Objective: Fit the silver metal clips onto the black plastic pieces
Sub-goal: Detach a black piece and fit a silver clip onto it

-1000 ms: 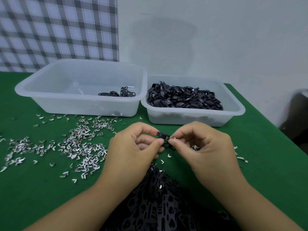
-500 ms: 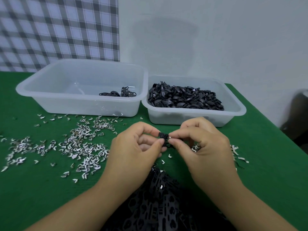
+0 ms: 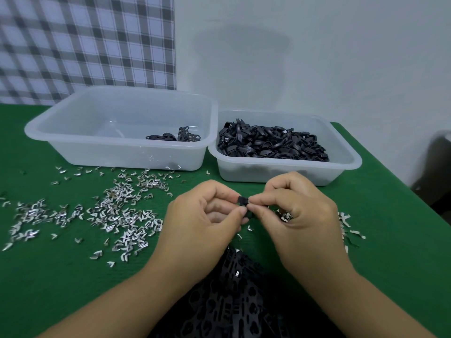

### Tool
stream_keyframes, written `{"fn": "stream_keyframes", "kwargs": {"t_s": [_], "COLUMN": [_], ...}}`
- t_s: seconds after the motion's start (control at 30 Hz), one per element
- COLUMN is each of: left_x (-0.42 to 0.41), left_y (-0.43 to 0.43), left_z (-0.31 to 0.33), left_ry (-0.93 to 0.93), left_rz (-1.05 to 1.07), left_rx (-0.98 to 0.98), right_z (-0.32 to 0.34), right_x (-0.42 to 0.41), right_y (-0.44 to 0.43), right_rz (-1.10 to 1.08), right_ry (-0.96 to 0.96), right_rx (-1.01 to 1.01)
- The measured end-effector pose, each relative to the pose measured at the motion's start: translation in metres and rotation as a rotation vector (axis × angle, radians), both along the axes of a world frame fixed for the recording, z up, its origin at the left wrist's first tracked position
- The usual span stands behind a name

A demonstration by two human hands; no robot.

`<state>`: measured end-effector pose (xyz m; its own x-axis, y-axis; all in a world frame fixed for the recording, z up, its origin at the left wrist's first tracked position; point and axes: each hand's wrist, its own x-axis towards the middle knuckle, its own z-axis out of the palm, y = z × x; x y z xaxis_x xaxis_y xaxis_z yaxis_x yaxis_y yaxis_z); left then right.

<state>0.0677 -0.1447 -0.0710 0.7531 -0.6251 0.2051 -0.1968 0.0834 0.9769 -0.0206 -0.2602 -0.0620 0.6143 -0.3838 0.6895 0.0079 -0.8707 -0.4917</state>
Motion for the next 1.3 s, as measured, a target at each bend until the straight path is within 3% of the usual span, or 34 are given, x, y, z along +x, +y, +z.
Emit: {"fn": "stream_keyframes", "kwargs": {"t_s": [0.23, 0.57, 0.8, 1.1, 1.3], "left_x": [0.001, 0.002, 0.000, 0.008, 0.014], "left_y": [0.000, 0.001, 0.002, -0.001, -0.003], "left_z": [-0.001, -0.005, -0.004, -0.008, -0.008], "left_ry": [-0.048, -0.276, -0.368, -0.194, -0.018], "left_rz": [-0.005, 0.054, 0.070, 0.164, 0.209], "left_rx": [0.001, 0.050, 0.068, 0.039, -0.016], "right_z": [0.001, 0.007, 0.009, 0.008, 0.002], "right_x": [0.001, -0.001, -0.001, -0.005, -0.006], "right_y": [-0.001, -0.008, -0.007, -0.017, -0.018], "right_rz": [0.018, 0.207, 0.227, 0.079, 0.098], "right_ry": [0.026, 0.269, 0.310, 0.216, 0.503], "right_rx": [-0.099, 0.264, 0.234, 0.170, -0.085]}}
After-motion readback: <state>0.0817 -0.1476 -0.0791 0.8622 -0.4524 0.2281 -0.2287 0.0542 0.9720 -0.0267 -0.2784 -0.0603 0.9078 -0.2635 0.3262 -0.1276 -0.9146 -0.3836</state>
